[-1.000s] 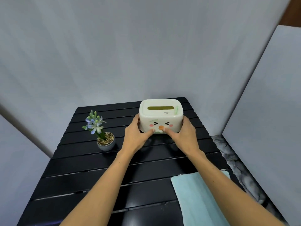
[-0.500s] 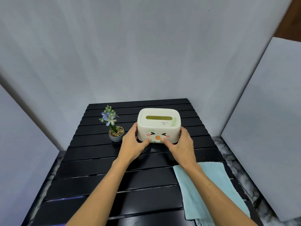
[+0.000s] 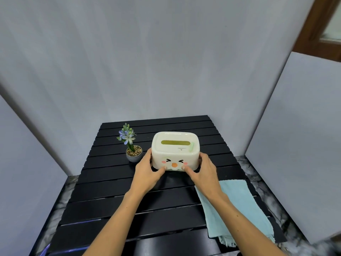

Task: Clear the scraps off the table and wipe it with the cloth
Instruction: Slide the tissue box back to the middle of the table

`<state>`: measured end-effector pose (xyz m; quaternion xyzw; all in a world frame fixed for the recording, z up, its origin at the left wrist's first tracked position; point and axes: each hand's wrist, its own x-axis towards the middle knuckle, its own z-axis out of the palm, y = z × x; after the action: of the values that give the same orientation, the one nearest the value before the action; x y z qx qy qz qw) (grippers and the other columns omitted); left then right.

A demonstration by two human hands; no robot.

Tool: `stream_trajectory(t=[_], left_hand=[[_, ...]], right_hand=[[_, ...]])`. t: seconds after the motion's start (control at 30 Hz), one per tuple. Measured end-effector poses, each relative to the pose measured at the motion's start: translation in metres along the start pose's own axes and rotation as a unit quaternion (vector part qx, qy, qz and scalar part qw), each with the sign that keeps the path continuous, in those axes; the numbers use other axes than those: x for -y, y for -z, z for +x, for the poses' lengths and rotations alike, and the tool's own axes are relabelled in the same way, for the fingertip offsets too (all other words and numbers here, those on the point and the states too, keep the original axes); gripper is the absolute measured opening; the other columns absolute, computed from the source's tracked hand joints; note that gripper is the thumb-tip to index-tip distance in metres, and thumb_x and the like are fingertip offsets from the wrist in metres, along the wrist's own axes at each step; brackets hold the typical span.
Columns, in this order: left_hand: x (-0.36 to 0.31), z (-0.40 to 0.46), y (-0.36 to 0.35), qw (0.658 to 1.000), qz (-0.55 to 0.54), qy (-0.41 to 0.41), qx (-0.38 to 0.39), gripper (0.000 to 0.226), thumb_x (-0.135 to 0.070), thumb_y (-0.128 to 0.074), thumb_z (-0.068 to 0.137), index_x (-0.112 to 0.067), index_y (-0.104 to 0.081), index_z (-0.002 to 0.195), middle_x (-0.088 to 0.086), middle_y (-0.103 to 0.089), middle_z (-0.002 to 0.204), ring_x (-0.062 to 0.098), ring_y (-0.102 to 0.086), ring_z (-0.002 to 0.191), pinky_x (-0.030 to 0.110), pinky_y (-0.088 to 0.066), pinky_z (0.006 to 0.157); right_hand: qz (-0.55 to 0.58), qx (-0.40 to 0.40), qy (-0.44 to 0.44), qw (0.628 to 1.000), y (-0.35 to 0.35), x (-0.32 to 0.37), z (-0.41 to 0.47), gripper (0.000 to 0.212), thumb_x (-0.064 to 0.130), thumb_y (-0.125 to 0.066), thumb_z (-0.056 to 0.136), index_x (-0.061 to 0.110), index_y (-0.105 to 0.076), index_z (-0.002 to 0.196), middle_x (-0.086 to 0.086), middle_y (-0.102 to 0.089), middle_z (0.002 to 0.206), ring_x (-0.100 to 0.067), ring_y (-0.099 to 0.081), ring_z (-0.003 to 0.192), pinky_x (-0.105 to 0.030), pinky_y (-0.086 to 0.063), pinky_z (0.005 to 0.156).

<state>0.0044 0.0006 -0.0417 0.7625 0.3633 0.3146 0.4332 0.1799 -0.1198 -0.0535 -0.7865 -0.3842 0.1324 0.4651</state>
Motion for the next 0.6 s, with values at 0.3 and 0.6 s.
stream_trajectory(t=[0.3,0.6], left_hand=[[-0.003,-0.013,0.005,1.0,-0.001,0.002,-0.003,0.062,-0.019,-0.076,0.078,-0.039,-0.051,0.132,-0.024,-0.064,0.117,-0.005,-0.059,0.112,0.016,-0.048,0.092],[-0.003,-0.021,0.005,1.0,0.009,0.012,-0.003,0.059,-0.018,-0.076,0.078,-0.044,-0.051,0.125,-0.025,-0.066,0.114,-0.005,-0.061,0.109,0.019,-0.049,0.091]], right_hand=[[-0.011,0.002,0.008,1.0,0.0,0.002,-0.011,0.068,0.05,-0.076,0.079,0.022,-0.046,0.134,0.008,-0.058,0.124,-0.011,-0.054,0.115,-0.03,-0.05,0.093],[-0.013,0.004,0.006,1.0,0.003,0.003,-0.019,0.068,0.047,-0.076,0.081,0.018,-0.046,0.134,0.006,-0.056,0.124,-0.01,-0.052,0.112,-0.025,-0.047,0.09]])
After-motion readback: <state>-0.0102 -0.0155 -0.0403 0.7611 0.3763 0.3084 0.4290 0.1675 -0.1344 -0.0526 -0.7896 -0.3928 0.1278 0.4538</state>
